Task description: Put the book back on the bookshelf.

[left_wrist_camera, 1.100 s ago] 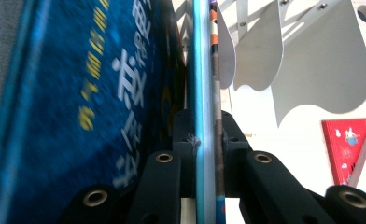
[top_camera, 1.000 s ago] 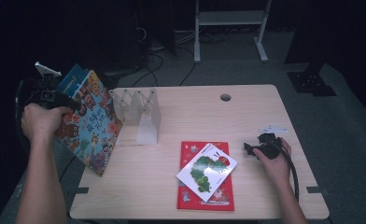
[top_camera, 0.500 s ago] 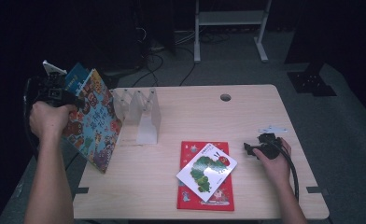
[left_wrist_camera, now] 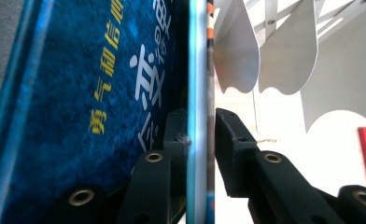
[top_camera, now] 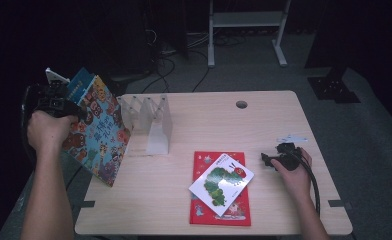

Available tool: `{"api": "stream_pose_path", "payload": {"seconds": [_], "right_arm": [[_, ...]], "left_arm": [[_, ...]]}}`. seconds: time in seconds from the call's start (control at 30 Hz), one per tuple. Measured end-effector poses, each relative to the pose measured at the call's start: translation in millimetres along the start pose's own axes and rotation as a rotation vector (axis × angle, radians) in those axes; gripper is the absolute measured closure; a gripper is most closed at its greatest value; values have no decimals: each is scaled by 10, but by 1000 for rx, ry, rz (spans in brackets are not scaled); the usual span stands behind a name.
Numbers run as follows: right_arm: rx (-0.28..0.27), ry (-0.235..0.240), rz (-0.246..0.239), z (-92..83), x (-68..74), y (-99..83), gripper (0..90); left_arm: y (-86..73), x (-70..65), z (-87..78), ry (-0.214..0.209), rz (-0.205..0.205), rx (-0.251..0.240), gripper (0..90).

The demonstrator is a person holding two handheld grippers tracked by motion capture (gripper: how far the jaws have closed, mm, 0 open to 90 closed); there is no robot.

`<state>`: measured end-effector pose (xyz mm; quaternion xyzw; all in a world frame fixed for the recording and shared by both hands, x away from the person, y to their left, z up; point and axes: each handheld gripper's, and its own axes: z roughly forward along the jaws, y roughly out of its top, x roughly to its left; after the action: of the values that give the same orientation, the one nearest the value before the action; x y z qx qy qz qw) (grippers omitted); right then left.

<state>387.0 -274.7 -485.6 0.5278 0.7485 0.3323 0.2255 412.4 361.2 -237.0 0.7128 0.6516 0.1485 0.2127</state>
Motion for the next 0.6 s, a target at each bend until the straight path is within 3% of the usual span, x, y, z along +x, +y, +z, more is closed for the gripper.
{"api": "stream_pose_path", "payload": {"seconds": [0.3, 0.6], "right_arm": [[0, 0, 0, 0, 0, 0, 130], [0, 0, 0, 0, 0, 0, 130]], "left_arm": [[-18, 48, -136, 27, 18, -4, 679], [-5, 32, -385, 45, 36, -54, 684]]}}
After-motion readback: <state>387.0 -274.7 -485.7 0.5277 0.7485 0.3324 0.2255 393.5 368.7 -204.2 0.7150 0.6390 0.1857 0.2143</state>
